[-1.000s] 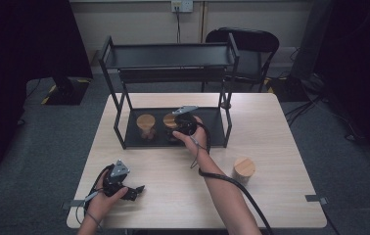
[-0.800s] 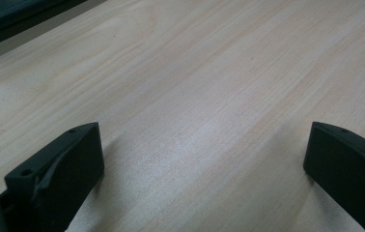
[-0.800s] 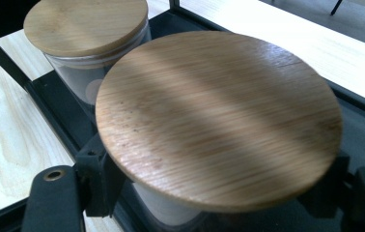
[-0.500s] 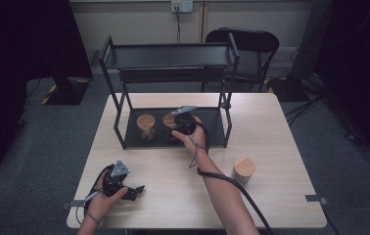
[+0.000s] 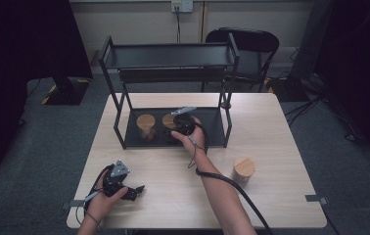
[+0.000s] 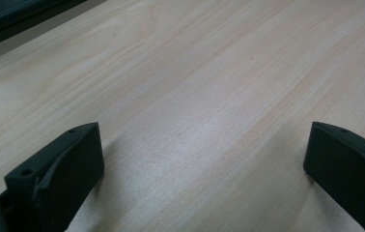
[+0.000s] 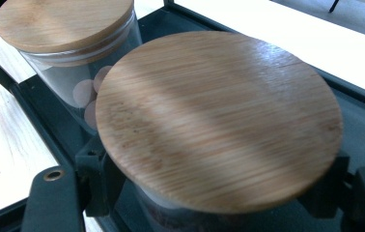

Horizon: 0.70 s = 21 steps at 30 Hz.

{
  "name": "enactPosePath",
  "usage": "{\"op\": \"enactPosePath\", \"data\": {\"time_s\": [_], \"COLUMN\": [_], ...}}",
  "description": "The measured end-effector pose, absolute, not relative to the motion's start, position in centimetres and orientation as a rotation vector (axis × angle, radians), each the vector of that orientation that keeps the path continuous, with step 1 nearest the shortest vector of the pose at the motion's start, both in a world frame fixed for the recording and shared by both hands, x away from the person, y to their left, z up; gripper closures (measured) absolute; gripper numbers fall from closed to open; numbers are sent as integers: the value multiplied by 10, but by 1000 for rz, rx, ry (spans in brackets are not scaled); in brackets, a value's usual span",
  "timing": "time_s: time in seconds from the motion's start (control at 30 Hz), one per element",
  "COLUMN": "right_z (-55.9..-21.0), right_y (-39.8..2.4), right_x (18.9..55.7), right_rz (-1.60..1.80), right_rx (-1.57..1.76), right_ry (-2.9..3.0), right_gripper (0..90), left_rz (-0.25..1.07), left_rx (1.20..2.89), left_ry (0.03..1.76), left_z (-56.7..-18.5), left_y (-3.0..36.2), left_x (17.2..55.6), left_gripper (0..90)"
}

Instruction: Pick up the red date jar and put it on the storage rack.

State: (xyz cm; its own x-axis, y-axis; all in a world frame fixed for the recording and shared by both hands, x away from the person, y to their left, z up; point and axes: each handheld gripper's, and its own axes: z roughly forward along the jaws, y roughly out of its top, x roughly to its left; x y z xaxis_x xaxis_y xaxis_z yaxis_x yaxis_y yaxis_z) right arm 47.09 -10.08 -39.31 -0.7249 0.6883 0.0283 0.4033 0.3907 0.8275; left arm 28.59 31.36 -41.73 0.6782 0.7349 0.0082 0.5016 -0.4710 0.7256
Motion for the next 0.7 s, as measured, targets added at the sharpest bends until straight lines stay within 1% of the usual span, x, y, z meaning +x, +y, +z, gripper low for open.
{"op": "enactPosePath", "data": {"time_s": [0.7], "right_z": [-396], "right_y": [-96], "right_x": [473], "right_rz": [1253], "right_rx": [943], "right_ry": [2331], "right_gripper": [249], "left_rz": [417], "left_rx": [2171], "left_ry": [946], "left_z": [-417], "left_y": [314], "left_x": [286], "left_gripper": [2]}}
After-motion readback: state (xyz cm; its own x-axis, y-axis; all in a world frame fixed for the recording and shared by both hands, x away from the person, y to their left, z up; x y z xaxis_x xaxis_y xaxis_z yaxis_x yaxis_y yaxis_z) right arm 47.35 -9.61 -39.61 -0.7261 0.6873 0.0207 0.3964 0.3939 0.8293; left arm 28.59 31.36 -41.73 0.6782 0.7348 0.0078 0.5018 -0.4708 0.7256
